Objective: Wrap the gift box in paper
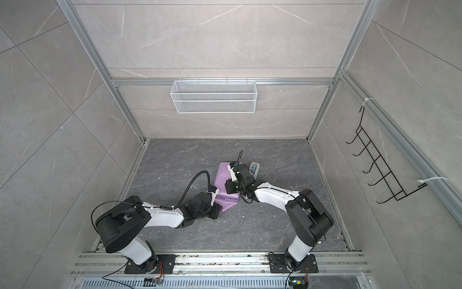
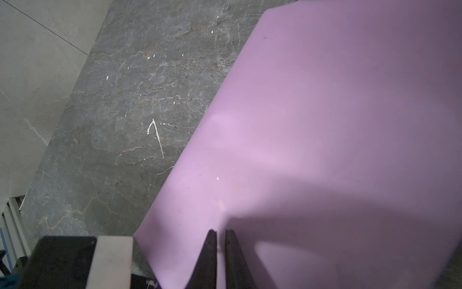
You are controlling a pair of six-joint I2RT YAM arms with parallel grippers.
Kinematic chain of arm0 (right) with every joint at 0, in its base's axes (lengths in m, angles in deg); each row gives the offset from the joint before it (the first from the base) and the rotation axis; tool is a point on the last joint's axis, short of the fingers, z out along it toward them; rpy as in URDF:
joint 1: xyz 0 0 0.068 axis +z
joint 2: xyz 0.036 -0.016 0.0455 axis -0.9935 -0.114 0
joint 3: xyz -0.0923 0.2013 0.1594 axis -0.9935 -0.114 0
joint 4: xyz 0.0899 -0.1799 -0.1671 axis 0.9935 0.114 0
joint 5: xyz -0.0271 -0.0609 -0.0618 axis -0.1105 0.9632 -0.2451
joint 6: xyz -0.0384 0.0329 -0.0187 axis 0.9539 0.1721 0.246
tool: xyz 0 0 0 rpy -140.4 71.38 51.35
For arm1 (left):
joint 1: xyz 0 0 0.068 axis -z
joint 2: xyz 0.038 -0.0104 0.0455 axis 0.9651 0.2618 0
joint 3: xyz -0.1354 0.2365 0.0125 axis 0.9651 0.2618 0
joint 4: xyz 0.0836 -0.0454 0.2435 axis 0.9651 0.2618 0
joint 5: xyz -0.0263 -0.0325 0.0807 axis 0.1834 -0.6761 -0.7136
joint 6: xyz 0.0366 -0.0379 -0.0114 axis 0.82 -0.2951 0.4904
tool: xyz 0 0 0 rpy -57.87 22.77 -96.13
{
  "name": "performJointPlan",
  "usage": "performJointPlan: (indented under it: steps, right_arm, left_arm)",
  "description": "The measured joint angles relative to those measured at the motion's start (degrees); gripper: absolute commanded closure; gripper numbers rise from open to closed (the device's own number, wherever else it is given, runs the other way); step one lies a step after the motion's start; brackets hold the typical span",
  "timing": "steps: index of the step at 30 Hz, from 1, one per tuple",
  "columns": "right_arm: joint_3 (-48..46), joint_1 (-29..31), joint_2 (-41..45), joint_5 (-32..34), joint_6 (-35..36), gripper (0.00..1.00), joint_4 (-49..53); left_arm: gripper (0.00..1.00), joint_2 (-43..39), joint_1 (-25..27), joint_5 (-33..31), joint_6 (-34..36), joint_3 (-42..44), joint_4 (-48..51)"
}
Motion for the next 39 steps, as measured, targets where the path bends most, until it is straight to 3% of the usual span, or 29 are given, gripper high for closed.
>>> performJointPlan:
  steps: [12,19,23,32,39]
  right_arm:
    - [-0.1,0.0,0.0,0.0,0.0,0.88,-0.1]
    - [-0.1,0.0,0.0,0.0,0.0,0.88,-0.1]
    - [0.2,0.0,0.0,-0.1,0.0,0.84,0.2]
    - [2.1,0.0,4.2,-3.0,0.0,0.68,6.9]
    - [-1.1,-7.0,14.0,-4.8,-1.9,0.46,8.2]
  left_arm:
    - [0.89,0.0,2.8,0.1,0.2,0.1,-0.6]
    - [0.8,-2.5,2.9,0.0,0.4,1.4,-1.2]
    - [0.68,-8.5,1.8,-0.3,1.0,2.0,0.2]
    - [0.41,-24.3,-9.0,0.5,0.1,1.9,6.6]
    - [0.3,-20.9,-18.4,6.4,-5.1,-2.7,11.2]
